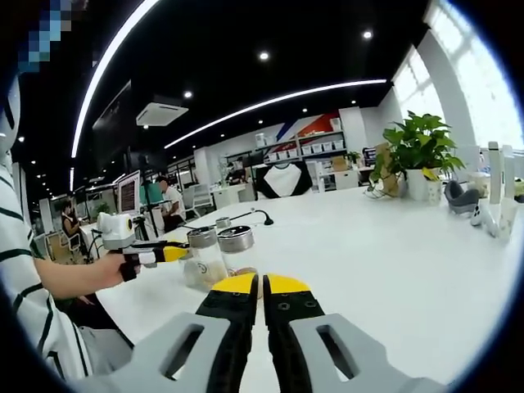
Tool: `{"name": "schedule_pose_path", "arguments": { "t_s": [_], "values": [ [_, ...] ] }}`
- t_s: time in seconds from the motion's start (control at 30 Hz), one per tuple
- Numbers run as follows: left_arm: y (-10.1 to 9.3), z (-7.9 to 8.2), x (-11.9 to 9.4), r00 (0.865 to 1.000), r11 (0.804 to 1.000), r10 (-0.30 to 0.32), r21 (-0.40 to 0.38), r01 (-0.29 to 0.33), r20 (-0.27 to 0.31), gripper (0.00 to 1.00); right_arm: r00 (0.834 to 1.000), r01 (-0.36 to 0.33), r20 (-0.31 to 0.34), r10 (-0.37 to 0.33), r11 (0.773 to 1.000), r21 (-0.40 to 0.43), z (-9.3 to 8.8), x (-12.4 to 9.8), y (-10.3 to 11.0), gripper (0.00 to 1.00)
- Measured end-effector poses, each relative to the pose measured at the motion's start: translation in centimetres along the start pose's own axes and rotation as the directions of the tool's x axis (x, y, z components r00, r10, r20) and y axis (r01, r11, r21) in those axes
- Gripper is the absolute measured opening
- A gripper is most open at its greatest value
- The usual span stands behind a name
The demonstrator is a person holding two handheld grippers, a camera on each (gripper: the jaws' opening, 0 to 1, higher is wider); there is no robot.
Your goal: Rotate the seasoning bottle until the label or dispensing opening points toward the visible target arrow and the bottle remains upright within the marked orientation range
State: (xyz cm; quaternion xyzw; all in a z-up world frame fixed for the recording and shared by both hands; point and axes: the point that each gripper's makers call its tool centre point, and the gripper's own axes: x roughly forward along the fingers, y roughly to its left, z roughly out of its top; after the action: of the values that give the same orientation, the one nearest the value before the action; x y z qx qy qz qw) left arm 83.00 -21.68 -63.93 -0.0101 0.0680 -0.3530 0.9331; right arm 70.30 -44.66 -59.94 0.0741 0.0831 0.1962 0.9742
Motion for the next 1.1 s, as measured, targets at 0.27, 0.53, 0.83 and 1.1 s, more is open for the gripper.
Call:
{"name": "schedule_pose_path", "arguments": {
  "t_s": [0.27,0.53,0.83,1.1],
  "values": [
    [0.1,-0.1,-0.3,0.997,0.997,0.079,-0.021,-0.079,0.023,0.32,1.000,0.016,0.006,-0.016,1.000,0.022,-0.2,-0.1,-0.2,0.00],
    [0.7,0.9,-1.1,0.999,1.000,-0.021,0.003,0.021,0.034,0.42,1.000,-0.014,0.011,0.014,1.000,0.017,0.0,0.0,0.1,0.00],
    [1.1,2.9,-2.7,0.987,0.989,-0.149,0.002,0.150,0.066,0.42,0.999,-0.042,0.033,0.042,0.999,-0.010,0.8,0.2,0.5,0.00],
    [0.2,1.4,-1.9,0.974,0.973,-0.226,-0.057,0.226,0.008,0.43,0.996,-0.081,0.025,0.081,0.997,-0.007,0.5,0.8,1.4,0.00]
  ]
}}
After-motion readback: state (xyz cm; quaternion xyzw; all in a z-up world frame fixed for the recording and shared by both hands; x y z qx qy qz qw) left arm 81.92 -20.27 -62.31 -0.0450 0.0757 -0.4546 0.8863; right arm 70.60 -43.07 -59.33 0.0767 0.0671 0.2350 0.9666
